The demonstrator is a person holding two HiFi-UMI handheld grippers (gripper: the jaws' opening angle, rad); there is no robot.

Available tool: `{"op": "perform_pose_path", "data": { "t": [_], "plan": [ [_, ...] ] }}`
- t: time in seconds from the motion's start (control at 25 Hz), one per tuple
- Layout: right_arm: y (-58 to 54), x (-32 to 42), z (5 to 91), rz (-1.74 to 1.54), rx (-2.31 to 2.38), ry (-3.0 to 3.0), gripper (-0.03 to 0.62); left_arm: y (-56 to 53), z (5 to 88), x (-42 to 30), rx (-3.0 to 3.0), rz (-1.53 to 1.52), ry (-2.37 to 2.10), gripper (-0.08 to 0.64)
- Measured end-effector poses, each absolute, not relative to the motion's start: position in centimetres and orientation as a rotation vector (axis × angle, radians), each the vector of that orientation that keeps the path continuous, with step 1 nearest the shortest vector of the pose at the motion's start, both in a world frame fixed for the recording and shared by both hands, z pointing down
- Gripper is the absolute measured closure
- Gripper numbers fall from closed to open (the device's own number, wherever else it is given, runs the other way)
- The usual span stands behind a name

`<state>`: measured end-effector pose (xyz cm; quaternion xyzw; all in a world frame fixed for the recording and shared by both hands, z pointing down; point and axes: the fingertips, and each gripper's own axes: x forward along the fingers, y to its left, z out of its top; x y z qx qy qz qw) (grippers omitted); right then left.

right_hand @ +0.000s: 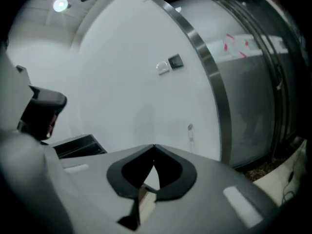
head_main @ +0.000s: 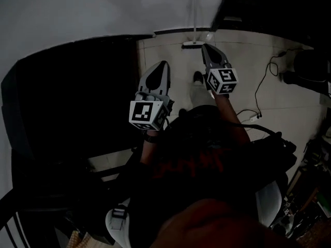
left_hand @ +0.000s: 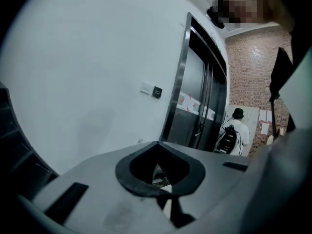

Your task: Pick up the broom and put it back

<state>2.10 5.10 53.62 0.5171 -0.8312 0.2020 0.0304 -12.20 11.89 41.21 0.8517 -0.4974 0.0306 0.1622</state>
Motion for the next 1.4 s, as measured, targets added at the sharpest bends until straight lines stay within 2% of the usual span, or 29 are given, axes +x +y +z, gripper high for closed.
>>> {"op": "perform_pose_path", "data": {
  "t": [0.24, 0.56, 1.04, 1.4],
  "plan": [
    [16.8, 1.3, 43.4, 0.242, 1.636, -2.55, 0.592, 18.4, 41.7, -14.4, 2.404, 0.031, -1.401, 0.555],
    [24.4, 3.6, 36.2, 0.145, 1.705, -2.609, 0.592, 23.5, 36.7, -10.7, 2.511, 0.007, -1.429, 0.554],
    [26.7, 4.2, 37.4, 0.149, 1.686, -2.648, 0.592, 25.7, 38.1, -8.9, 2.521, 0.08, -1.384, 0.555],
    [28.8, 5.1, 38.0, 0.132, 1.68, -2.602, 0.592, 28.1, 37.4, -8.4, 2.529, 0.005, -1.364, 0.555]
  ]
}}
